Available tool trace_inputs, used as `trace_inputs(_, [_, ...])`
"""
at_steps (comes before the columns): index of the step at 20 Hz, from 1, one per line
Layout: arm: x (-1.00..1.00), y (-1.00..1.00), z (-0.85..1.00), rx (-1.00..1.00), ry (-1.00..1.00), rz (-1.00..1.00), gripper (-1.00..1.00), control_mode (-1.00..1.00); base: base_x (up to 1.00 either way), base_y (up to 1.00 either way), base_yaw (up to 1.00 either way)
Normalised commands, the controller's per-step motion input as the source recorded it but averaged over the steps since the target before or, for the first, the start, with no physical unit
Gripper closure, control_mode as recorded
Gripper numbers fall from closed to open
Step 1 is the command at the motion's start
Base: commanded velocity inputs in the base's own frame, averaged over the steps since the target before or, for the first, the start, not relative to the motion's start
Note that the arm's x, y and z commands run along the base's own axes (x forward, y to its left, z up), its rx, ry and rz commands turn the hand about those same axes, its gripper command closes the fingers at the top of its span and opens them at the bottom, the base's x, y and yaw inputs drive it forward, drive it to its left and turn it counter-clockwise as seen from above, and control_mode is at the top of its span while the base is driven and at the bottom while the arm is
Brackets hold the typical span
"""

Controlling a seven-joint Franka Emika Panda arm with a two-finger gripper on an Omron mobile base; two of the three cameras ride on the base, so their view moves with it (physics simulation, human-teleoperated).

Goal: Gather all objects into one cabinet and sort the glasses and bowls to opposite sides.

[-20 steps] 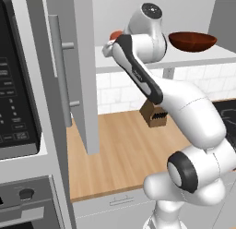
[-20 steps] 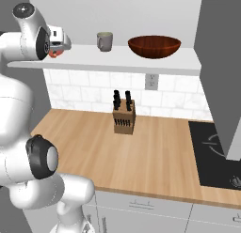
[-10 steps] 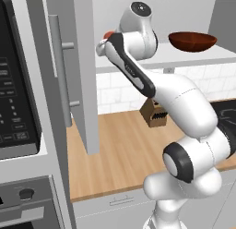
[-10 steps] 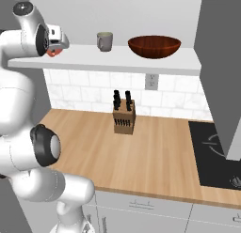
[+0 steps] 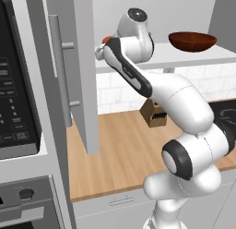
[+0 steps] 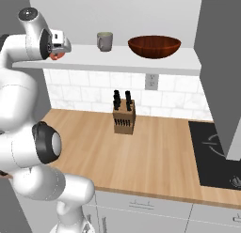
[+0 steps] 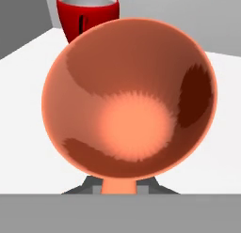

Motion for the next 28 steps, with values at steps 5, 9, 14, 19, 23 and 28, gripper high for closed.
trace_inputs(5, [0.3,0.04,-0.04,0.0,0.0,0.02,1.0,-1.0,0.0,0.0,0.0])
trace_inputs(9, [0.36,0.09,-0.01,0.0,0.0,0.03,1.0,-1.0,0.0,0.0,0.0])
trace_inputs(14, [0.29,0.15,-0.08,0.0,0.03,0.01,1.0,-1.0,0.0,0.0,0.0])
trace_inputs(19, [0.28,0.17,-0.14,0.0,0.0,0.01,1.0,-1.0,0.0,0.0,0.0])
trace_inputs(23, [0.29,0.1,-0.18,0.0,0.0,0.01,1.0,-1.0,0.0,0.0,0.0])
trace_inputs(28, [0.11,0.01,-0.18,0.0,0.0,0.03,-1.0,-1.0,0.0,0.0,0.0])
